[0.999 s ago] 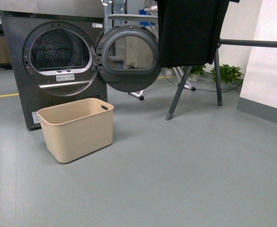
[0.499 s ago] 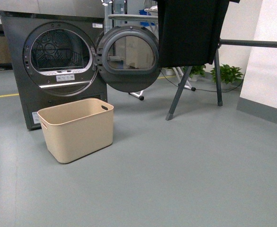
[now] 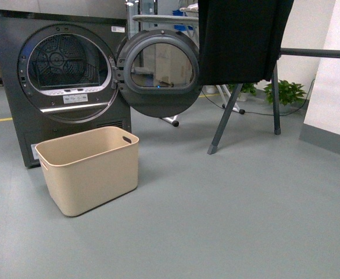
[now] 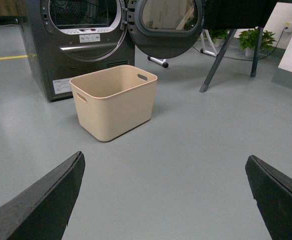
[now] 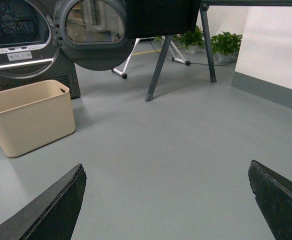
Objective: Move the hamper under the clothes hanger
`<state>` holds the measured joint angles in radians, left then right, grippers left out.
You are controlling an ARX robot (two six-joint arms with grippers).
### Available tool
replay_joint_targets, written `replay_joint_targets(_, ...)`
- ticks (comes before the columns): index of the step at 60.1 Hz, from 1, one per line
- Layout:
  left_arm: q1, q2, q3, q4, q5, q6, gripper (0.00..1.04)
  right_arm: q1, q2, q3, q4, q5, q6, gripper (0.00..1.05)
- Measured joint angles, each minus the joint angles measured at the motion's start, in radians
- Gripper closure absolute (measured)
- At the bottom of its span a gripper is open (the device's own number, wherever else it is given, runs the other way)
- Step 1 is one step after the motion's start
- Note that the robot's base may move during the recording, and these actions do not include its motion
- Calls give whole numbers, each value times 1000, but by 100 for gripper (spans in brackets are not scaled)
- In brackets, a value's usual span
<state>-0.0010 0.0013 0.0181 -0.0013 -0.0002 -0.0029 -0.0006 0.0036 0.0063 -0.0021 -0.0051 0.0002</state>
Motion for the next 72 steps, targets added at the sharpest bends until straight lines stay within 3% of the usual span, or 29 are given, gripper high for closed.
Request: replay_joint_targets(72,0,-1,0,0,1,0,7,0,0,0,-1,3,0,8)
